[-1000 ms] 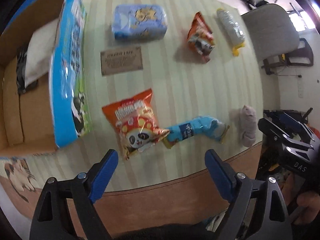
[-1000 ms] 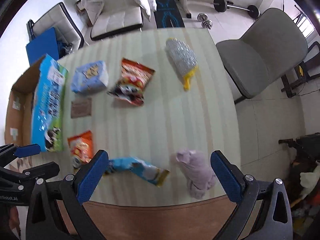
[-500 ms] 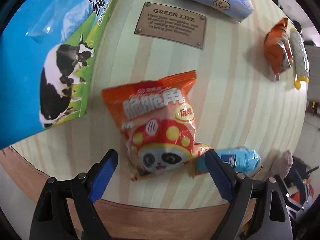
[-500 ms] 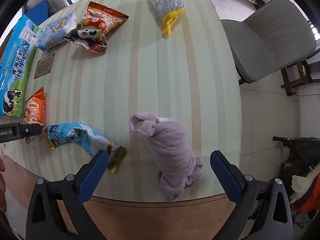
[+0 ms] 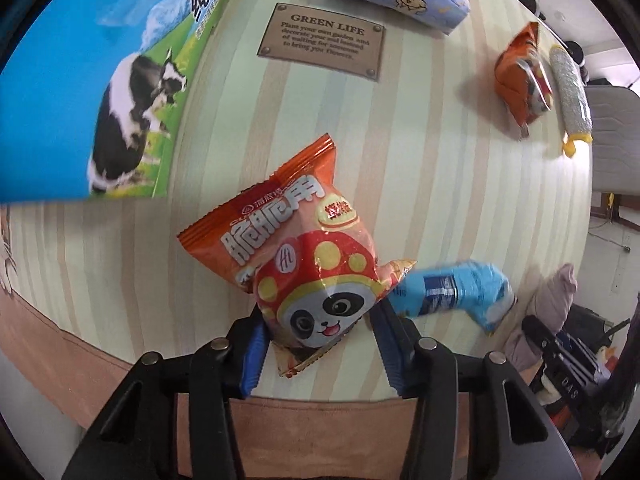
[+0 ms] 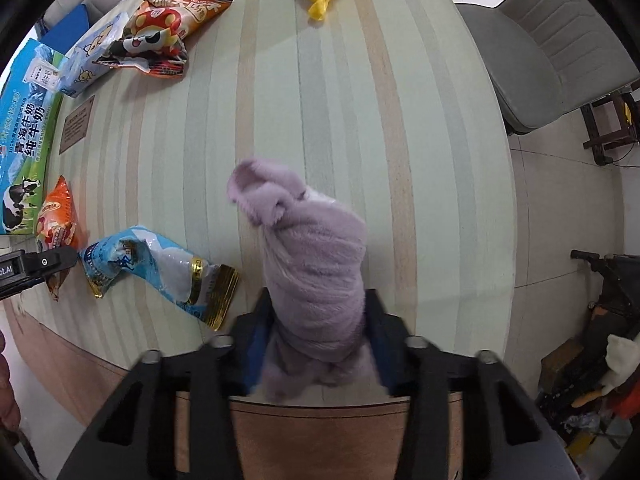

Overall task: Organize soft objects
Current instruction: 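Carry both items into the box and release them beside the white pouch, then grasp the blue cat tissue pack with the left tool while the right grasps the orange sunflower-seed bag, then lower both items into the box and open both tools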

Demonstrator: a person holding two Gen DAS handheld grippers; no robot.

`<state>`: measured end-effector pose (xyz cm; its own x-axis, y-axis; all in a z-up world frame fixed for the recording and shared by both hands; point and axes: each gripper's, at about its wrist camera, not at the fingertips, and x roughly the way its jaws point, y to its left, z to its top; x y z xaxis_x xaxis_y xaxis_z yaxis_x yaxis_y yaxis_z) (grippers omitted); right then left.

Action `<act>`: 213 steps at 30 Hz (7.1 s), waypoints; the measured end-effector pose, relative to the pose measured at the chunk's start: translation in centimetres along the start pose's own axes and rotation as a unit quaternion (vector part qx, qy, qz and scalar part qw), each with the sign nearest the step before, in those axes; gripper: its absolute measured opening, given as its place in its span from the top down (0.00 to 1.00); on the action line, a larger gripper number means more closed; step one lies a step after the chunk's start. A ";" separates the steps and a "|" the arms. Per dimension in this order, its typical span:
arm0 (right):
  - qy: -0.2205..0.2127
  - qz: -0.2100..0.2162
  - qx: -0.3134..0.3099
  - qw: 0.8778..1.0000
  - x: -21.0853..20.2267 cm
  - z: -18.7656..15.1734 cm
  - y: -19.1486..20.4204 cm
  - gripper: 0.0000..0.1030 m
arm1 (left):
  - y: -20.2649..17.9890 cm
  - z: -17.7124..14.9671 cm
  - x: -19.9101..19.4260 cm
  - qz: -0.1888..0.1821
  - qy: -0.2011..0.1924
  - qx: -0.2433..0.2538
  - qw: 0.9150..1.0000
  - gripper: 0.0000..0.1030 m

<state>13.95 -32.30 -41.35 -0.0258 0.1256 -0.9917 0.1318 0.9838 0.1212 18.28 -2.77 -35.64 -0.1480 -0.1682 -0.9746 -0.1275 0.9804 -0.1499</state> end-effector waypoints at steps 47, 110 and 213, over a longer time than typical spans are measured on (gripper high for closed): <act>-0.022 0.043 -0.054 0.997 -6.4 8.4 40.9 0.64 | 22.4 20.9 -17.6 0.051 -0.081 0.136 0.986 0.57; -0.109 0.061 0.060 0.990 -11.5 11.7 4.1 0.00 | -15.8 16.9 -3.3 0.238 0.049 0.529 0.813 0.07; 0.020 0.058 -0.108 0.992 -5.6 9.4 43.5 0.11 | 24.0 12.6 -14.8 -0.087 0.018 0.063 0.994 0.09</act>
<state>29.11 8.61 -30.97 -0.0622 0.2410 -0.9685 -0.0795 0.9661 0.2455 29.73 24.58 -26.87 -0.1690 -0.3376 -0.9260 -0.0307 0.9409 -0.3374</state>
